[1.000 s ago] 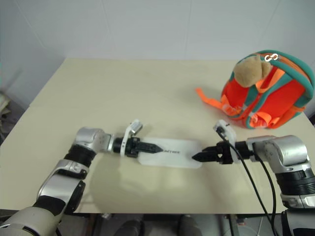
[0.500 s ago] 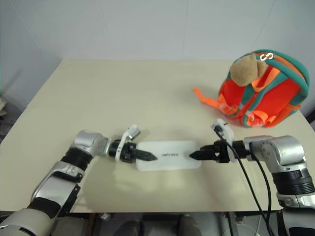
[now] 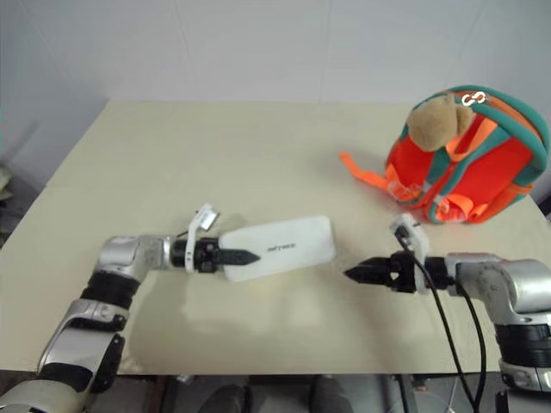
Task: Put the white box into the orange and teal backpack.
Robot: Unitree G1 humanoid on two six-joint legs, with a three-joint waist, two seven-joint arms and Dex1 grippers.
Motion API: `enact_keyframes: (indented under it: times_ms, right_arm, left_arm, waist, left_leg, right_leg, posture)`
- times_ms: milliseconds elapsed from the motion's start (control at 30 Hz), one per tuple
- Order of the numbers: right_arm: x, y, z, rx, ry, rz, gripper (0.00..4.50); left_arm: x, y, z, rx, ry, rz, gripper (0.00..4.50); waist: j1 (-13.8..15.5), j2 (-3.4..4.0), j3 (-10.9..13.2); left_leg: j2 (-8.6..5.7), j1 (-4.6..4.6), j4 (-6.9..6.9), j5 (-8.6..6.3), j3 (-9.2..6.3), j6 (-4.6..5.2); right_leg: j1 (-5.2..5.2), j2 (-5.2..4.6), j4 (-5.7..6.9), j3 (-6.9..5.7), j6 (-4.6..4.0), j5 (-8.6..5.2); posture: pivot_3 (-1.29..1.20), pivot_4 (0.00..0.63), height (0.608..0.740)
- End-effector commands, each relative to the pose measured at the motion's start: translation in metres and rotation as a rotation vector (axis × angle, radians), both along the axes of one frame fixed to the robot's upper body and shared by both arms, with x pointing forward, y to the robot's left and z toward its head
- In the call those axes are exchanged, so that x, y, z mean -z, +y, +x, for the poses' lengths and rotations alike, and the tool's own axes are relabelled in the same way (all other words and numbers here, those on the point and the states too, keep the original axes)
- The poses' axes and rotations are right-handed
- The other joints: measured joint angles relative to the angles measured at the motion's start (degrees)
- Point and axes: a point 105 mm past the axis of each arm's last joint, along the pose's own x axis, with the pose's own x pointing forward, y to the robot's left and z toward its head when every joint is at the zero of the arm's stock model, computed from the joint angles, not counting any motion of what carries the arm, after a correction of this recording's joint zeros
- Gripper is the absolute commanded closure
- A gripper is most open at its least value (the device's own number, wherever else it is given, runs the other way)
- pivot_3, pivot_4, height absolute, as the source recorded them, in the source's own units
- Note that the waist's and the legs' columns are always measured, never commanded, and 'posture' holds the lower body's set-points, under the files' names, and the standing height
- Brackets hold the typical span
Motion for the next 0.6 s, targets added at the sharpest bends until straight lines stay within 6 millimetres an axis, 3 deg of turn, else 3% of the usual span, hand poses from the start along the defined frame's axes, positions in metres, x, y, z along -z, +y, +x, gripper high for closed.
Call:
enact_keyframes:
  times_ms: [33,133,300,467,600]
  right_arm:
    - [-0.034,-0.024,0.004,0.136,-0.205,-0.008,0.0]
    - [-0.052,-0.044,0.001,0.264,-0.341,0.005,0.0]
    - [-0.064,-0.073,-0.005,0.433,-0.47,-0.048,0.0]
    - [-0.067,-0.105,0.003,0.59,-0.557,-0.144,0.0]
    - [-0.07,-0.134,0.021,0.732,-0.598,-0.181,0.0]
  left_arm:
    - [-0.025,0.009,-0.001,0.016,-0.206,-0.022,3.25]
    - [-0.031,0.015,-0.006,0.028,-0.318,-0.002,3.25]
    - [-0.039,0.02,-0.014,0.048,-0.397,0.002,3.25]
    - [-0.043,0.024,-0.015,0.052,-0.436,0.01,3.25]
    - [-0.044,0.027,-0.011,0.036,-0.466,0.028,3.25]
  waist:
    - [0.19,0.0,0.0]
    - [0.34,0.0,0.0]
    - [0.28,0.01,0.0]
    - [-0.12,0.0,0.0]
    - [-0.43,0.01,0.0]
  left_leg:
    - [0.0,0.0,0.01,-0.01,0.0,0.01]
    - [0.01,0.0,0.0,-0.01,-0.01,0.02]
    - [0.01,0.0,0.01,-0.02,0.01,0.04]
    - [0.0,0.12,0.05,-0.01,0.07,0.07]
    - [0.0,0.25,0.04,0.0,0.16,0.1]
  right_leg:
    - [0.0,0.0,-0.14,-0.01,0.0,0.0]
    - [0.02,0.0,-0.15,-0.01,0.0,0.0]
    - [0.03,0.0,-0.1,0.01,0.0,0.0]
    - [0.1,0.01,-0.01,0.04,0.0,0.0]
    - [0.16,0.03,0.05,0.14,0.0,0.0]
  posture:
    - [0.0,0.15,0.74]
    - [0.0,0.15,0.74]
    - [0.0,0.15,0.74]
    - [0.0,0.15,0.74]
    - [0.0,0.15,0.74]
